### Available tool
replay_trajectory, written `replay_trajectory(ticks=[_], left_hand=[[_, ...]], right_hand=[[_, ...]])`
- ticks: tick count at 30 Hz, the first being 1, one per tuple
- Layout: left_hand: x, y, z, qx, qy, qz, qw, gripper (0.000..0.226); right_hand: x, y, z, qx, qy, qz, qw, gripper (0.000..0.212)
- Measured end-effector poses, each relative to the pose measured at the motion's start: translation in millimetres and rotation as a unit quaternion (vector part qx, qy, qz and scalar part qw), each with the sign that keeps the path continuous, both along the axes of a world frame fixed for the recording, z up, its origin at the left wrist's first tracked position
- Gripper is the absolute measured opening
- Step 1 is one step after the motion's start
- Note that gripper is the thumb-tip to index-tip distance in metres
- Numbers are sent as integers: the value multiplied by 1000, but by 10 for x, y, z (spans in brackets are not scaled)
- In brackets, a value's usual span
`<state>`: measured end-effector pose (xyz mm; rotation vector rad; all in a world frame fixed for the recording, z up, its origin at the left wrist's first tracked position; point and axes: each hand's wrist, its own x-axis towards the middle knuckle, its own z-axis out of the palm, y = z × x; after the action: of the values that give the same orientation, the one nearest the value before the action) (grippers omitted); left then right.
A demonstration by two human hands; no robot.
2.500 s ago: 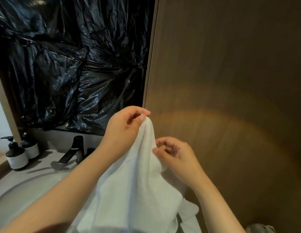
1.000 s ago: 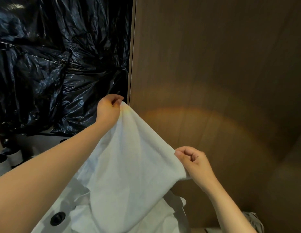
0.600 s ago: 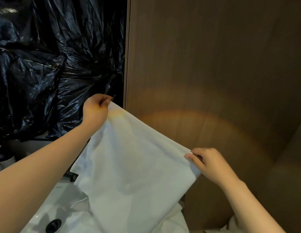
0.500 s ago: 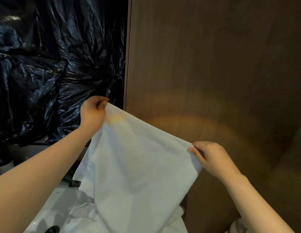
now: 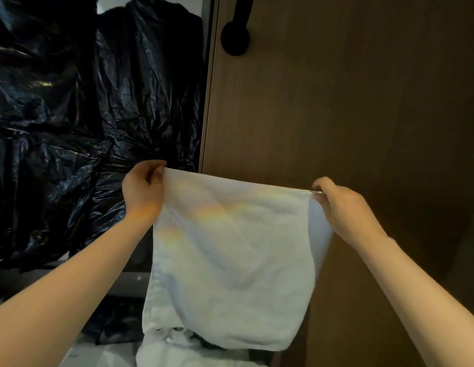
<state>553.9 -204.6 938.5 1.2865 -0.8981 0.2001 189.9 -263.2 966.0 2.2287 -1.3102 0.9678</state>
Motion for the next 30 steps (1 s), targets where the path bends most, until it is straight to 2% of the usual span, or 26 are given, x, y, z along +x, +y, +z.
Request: replay_trajectory(ticks=[2,6,11,15,21,25,28,30], left_hand=[[-19,12,1,-1,-3,-9,1000,22],[-60,31,-23,10,-18,-11,1000,23],[-110,18,-38,9,-12,-22,1000,22],[-112,-1,-61,7,-7,-25,1000,21],[-227,33,-53,18,-8,-56,998,19],[-454,116,-107,-5,20,-127,992,15],[-684,213,-184,-6,2,-170,985,15],[-844,274,-278,14,-8,-195,981,14]], right_hand=[[-2,-29,-33,-3,-8,-2,1000,34],[-27,-114,-121,17,-3,-40,999,16],[-49,-149,-214,29,-24,-51,998,18],[-95,-146,-282,-3,27,-71,997,19],[-74,-149,-520,70,66,-141,985,30],[10,-78,-603,97,43,-84,991,28],[211,73,-602,115,-10,32,993,32],[374,213,-621,146,-64,114,981,32]])
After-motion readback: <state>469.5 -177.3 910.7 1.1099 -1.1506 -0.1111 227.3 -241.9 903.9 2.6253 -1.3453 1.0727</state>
